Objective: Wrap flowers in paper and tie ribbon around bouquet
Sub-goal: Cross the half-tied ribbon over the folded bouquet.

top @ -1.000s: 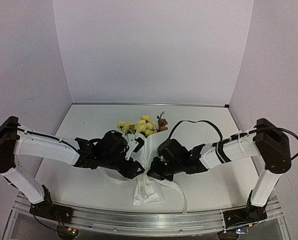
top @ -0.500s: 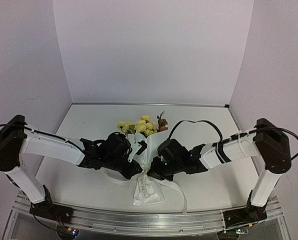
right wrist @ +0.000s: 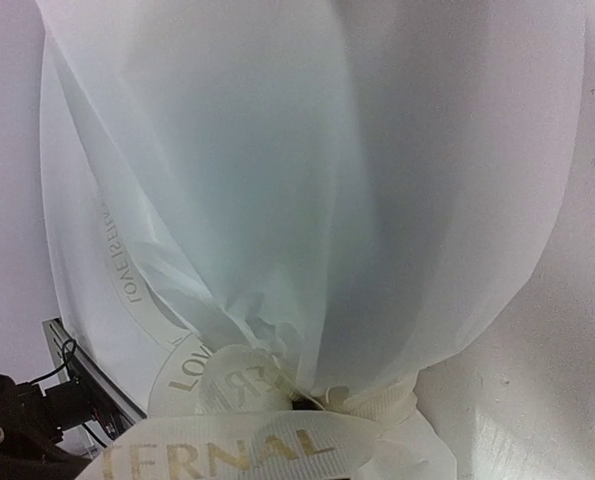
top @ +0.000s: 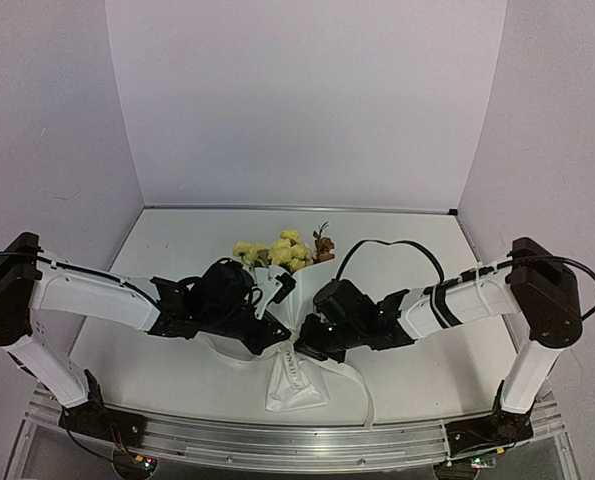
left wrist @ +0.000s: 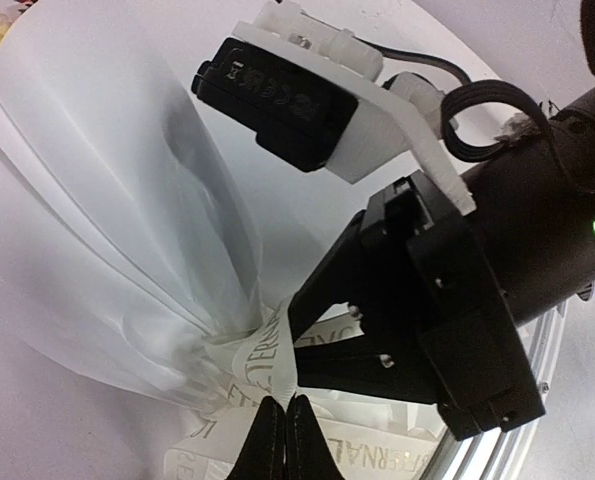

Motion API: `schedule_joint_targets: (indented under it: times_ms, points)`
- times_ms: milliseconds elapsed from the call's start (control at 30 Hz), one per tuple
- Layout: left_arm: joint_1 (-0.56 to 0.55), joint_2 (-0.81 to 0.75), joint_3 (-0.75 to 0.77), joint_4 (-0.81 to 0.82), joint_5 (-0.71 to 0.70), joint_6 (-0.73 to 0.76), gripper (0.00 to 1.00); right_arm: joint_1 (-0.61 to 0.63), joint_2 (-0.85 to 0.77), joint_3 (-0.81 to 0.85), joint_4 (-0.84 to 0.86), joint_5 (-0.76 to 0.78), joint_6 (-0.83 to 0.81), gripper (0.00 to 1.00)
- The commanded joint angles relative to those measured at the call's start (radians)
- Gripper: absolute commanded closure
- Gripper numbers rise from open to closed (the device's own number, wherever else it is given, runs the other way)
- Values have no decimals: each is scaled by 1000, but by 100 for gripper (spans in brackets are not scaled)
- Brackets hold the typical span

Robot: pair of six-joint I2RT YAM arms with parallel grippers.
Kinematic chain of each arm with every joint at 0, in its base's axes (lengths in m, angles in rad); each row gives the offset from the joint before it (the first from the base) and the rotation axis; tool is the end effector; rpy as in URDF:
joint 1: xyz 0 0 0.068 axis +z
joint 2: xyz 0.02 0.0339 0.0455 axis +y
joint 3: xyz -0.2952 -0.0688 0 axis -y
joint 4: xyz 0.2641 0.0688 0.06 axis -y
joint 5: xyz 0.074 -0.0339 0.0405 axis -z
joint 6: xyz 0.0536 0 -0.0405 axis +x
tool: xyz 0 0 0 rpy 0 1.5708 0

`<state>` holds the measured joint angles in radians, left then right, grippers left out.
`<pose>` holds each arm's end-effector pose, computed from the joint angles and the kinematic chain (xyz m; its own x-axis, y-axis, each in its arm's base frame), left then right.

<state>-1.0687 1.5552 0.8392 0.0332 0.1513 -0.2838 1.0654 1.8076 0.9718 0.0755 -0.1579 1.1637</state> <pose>0.1626 -0.3129 0.2005 -0.5499 0.4265 -0.7181 0.8009 0.5132 -0.3085 0.1877 0.3566 0.1573 -0.9762 0.1088 -0.1874 -0.0576 0.7035 0.7083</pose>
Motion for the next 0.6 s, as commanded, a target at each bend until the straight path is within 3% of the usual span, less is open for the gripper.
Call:
schedule_joint_targets:
  times_ms: [0, 567]
  points:
    - [-8, -41, -20, 67, 61, 26, 100, 6, -48, -6, 44, 71, -12, 100]
    - [-8, 38, -20, 76, 89, 19, 98, 18, -28, -81, 286, 97, -67, 100]
